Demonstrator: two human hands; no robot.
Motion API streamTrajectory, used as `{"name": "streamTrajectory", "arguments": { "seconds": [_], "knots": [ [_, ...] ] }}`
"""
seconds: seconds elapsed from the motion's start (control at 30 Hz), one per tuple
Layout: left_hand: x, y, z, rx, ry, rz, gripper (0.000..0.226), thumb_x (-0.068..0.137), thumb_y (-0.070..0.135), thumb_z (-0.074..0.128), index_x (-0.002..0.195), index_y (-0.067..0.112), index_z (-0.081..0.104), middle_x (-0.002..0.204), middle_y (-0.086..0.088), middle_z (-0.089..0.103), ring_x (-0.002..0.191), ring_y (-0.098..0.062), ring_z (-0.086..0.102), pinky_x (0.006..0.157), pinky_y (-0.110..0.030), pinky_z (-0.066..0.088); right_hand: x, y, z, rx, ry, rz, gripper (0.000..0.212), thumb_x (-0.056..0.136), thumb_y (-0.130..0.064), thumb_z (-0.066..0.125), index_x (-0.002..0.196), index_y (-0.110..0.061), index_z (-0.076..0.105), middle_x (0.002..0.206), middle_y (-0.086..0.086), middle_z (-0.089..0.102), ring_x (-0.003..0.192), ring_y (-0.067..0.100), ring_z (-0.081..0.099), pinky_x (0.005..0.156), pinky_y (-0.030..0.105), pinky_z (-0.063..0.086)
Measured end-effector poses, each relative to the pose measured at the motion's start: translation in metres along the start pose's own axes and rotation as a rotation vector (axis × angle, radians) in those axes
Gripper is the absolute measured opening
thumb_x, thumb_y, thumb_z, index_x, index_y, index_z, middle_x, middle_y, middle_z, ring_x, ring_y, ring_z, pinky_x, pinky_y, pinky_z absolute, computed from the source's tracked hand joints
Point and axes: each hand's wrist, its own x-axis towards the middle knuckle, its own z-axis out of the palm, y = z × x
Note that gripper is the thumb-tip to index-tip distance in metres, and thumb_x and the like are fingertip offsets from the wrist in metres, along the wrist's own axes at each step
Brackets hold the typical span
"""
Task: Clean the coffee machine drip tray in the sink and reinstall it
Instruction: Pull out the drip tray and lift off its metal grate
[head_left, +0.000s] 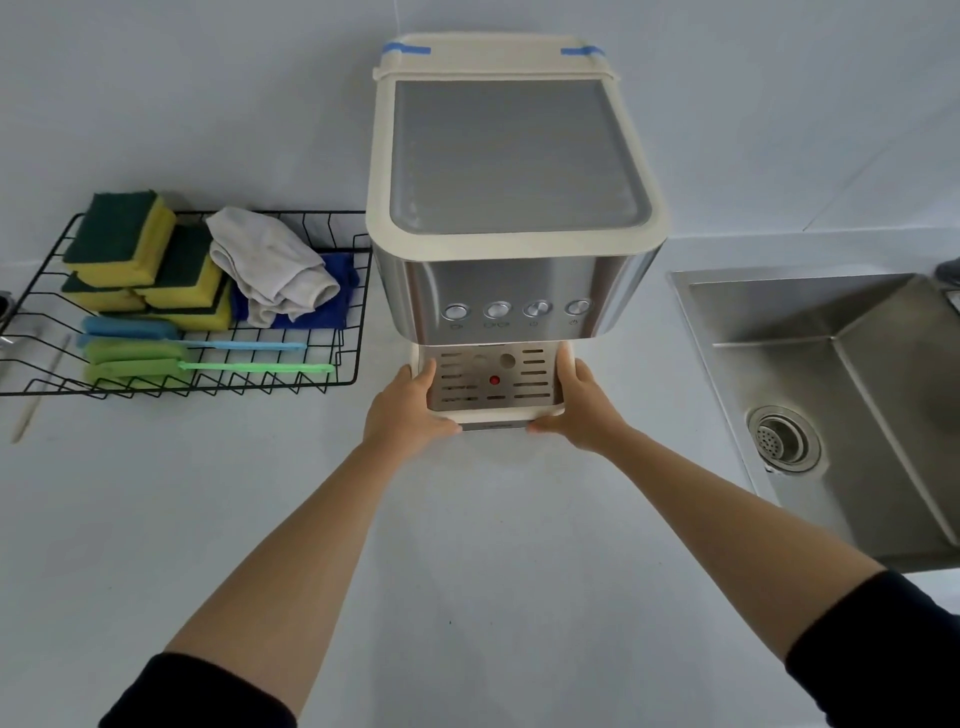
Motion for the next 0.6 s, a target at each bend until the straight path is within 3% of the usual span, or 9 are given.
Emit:
{"name": "streamTrajectory", "arguments": {
  "seconds": [0.2, 0.6],
  "knots": [
    [-0.018, -0.001, -0.004, 0.045, 0.043, 0.049, 0.091, 0.070, 0.036, 0.073, 0.144, 0.017, 0.023, 0.119, -0.007, 0.049, 0.109, -0.026, 0.053, 0.086, -0.033, 0.045, -0.018, 0.001, 0.007, 0.020, -0.006, 0.018, 0.113, 0.073, -0.018, 0.076, 0.146, -0.014, -0.010, 0.137, 0.011, 0.030, 0.118, 0.027, 0.042, 0.090, 0.034, 0.047],
    [-0.083, -0.007, 0.002, 0.091, 0.051, 0.122, 0.091, 0.070, 0.042, 0.072, 0.144, 0.018, 0.023, 0.122, -0.004, 0.048, 0.108, -0.022, 0.054, 0.085, -0.031, 0.047, -0.088, 0.003, 0.022, 0.026, 0.025, -0.024, 0.112, 0.072, -0.017, 0.076, 0.146, -0.020, -0.007, 0.137, 0.008, 0.030, 0.122, 0.022, 0.042, 0.100, 0.033, 0.044]
  ]
}}
